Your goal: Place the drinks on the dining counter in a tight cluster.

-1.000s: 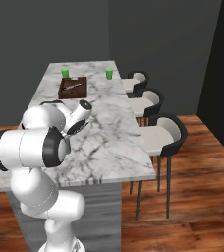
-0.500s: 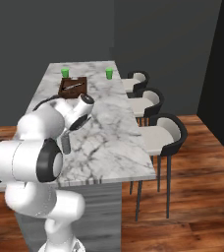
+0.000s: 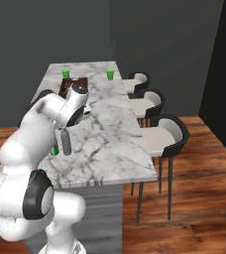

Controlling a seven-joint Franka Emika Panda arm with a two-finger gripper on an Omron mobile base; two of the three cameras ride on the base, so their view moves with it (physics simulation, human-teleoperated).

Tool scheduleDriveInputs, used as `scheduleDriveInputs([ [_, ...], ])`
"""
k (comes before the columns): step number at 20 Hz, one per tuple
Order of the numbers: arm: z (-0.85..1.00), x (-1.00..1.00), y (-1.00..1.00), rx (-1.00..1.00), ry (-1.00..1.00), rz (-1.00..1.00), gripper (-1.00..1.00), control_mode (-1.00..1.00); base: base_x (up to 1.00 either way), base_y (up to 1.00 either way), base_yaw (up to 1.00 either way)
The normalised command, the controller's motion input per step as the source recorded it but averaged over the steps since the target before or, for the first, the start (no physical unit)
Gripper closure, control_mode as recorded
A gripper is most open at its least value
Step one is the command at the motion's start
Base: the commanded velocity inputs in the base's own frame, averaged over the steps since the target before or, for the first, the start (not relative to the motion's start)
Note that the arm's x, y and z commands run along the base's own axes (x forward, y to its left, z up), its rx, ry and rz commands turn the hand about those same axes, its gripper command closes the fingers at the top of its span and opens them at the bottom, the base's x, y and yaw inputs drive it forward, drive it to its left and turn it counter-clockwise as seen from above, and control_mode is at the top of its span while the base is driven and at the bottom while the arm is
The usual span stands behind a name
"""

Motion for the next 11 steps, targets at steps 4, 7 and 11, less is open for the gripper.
scheduleDriveInputs([
  [4,0.33,-0.75,-0.04,0.0,-0.02,-0.42,-1.0,-1.0,0.0,0.0,0.0],
  [7,0.36,-0.9,-0.16,0.0,-0.07,-0.42,-1.0,-1.0,0.0,0.0,0.0],
  [11,0.54,-1.0,-0.18,0.01,-0.09,-0.38,-1.0,-1.0,0.0,0.0,0.0],
])
